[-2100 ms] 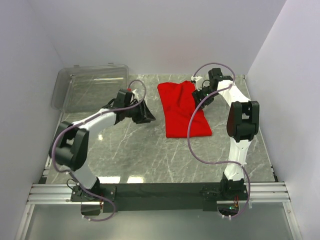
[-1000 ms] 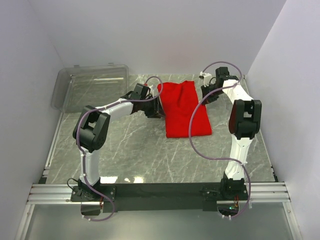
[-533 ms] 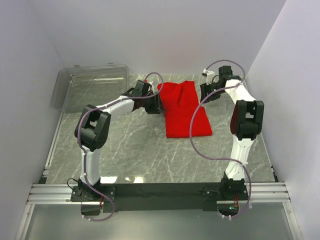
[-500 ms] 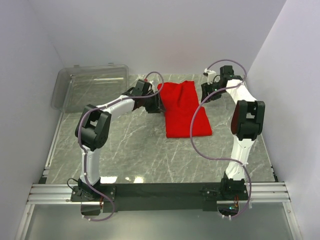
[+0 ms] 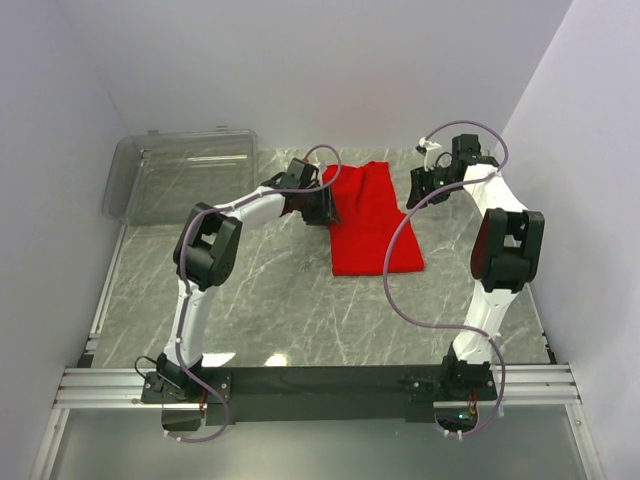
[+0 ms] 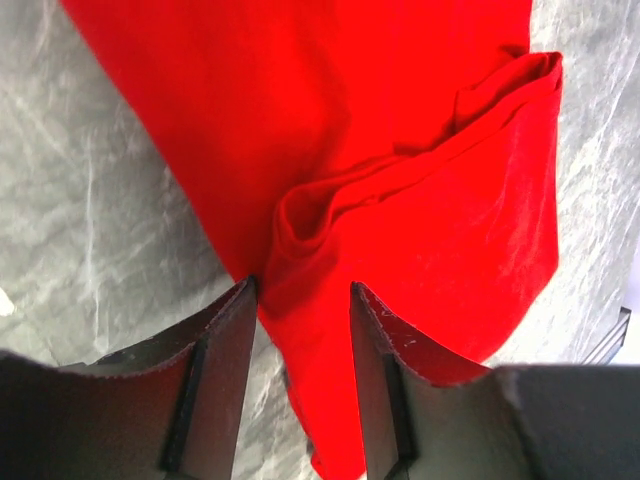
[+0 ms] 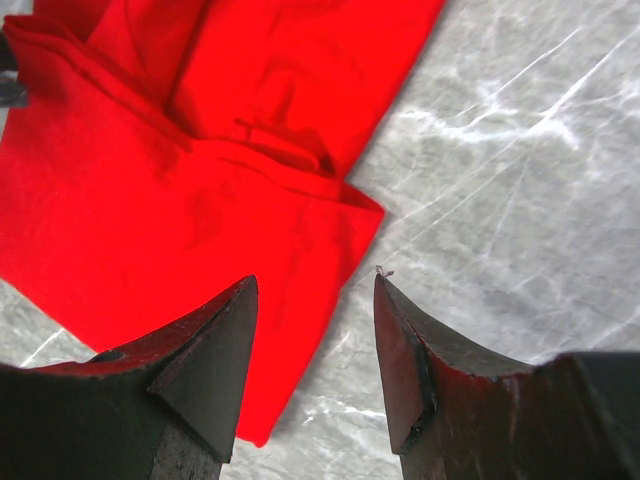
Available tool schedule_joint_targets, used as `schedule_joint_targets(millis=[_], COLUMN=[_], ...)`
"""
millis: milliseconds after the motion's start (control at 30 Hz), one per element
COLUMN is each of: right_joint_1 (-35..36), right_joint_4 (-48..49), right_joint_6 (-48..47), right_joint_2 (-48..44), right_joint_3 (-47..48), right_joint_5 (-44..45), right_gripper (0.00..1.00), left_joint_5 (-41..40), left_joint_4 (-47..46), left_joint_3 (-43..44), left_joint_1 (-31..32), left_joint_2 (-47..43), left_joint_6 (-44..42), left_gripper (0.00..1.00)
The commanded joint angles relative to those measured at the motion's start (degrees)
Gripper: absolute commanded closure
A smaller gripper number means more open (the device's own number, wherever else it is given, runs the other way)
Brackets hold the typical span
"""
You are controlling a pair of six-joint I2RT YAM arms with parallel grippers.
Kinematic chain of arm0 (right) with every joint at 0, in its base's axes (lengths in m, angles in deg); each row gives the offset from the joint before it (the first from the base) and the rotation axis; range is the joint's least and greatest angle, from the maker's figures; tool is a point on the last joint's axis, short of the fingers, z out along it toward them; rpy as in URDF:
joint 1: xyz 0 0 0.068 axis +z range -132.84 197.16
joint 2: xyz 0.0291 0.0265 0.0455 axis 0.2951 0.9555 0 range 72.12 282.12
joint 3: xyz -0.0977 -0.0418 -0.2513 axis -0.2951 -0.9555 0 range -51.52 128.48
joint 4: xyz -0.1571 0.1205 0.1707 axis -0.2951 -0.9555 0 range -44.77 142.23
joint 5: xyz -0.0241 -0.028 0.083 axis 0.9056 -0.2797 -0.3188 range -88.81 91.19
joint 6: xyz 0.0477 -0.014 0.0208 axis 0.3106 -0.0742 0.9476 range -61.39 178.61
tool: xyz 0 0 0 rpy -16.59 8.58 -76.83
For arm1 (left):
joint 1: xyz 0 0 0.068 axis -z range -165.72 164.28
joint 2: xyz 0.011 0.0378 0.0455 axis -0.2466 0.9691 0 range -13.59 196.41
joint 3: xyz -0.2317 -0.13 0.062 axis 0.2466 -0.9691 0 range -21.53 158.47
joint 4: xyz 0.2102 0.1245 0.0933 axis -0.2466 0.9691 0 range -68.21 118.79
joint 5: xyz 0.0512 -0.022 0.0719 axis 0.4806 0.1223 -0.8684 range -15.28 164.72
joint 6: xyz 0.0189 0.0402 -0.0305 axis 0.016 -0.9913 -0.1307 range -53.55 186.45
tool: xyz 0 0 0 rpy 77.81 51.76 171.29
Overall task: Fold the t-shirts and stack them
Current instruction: Fold the tshirt
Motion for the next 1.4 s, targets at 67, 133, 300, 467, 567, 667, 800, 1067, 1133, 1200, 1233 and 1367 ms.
schedule_joint_targets(millis=[67,133,300,467,567,667,800,1067,1133,1200,1233,1367], right_joint_1=[-0.23,-0.32,-0.67,-0.76,-0.76,-0.76,-0.76,-0.76,-0.76,-0.76,-0.76,-0.94], right_joint_4=[1.18,1.27,1.36,1.27,1.27,1.44,1.36,-1.80,-3.82,-5.67,-7.42,-12.26], right_joint_6=[0.21,0.21,-0.05,-0.49,-0.93,-1.02,-1.37,-9.69,-13.83,-21.65,-24.29,-41.83], right_joint_2=[-3.73,-3.99,-4.70,-5.66,-6.10,-6.45,-6.98,-9.18,-10.84,-12.16,-13.65,-17.35], right_joint_3=[-2.01,-2.63,-4.21,-5.44,-6.06,-6.67,-7.46,-9.21,-10.62,-13.34,-14.31,-20.89], right_joint_5=[-2.45,-2.54,-3.24,-3.68,-3.86,-4.12,-4.21,-5.70,-5.96,-6.40,-6.67,-7.37], right_gripper=[0.43,0.44,0.45,0.46,0.46,0.47,0.47,0.43,0.40,0.37,0.35,0.29], left_joint_5=[-0.37,0.08,-0.97,-3.17,-4.84,-5.72,-6.51,-5.11,-4.58,-4.06,-3.36,0.42], left_joint_4=[1.46,1.11,1.02,1.29,0.76,0.49,0.06,-4.86,-4.61,-4.43,-4.25,-4.86], left_joint_3=[5.27,5.27,4.57,2.55,0.27,-1.23,-2.63,-4.83,-4.92,-6.32,-7.29,-16.05], left_joint_1=[0.41,0.32,0.41,0.32,0.32,0.23,0.15,0.15,0.15,0.15,0.15,0.15], left_joint_2=[1.83,2.27,1.83,0.16,-1.42,-2.48,-3.18,-9.40,-11.08,-13.98,-15.12,-22.14], left_joint_6=[-2.28,-2.11,-2.11,-2.72,-2.63,-2.46,-2.02,-3.07,-4.56,-5.53,-6.32,-6.50], left_gripper=[0.56,0.64,0.86,0.99,0.99,0.99,0.99,0.53,0.50,0.50,0.49,0.49])
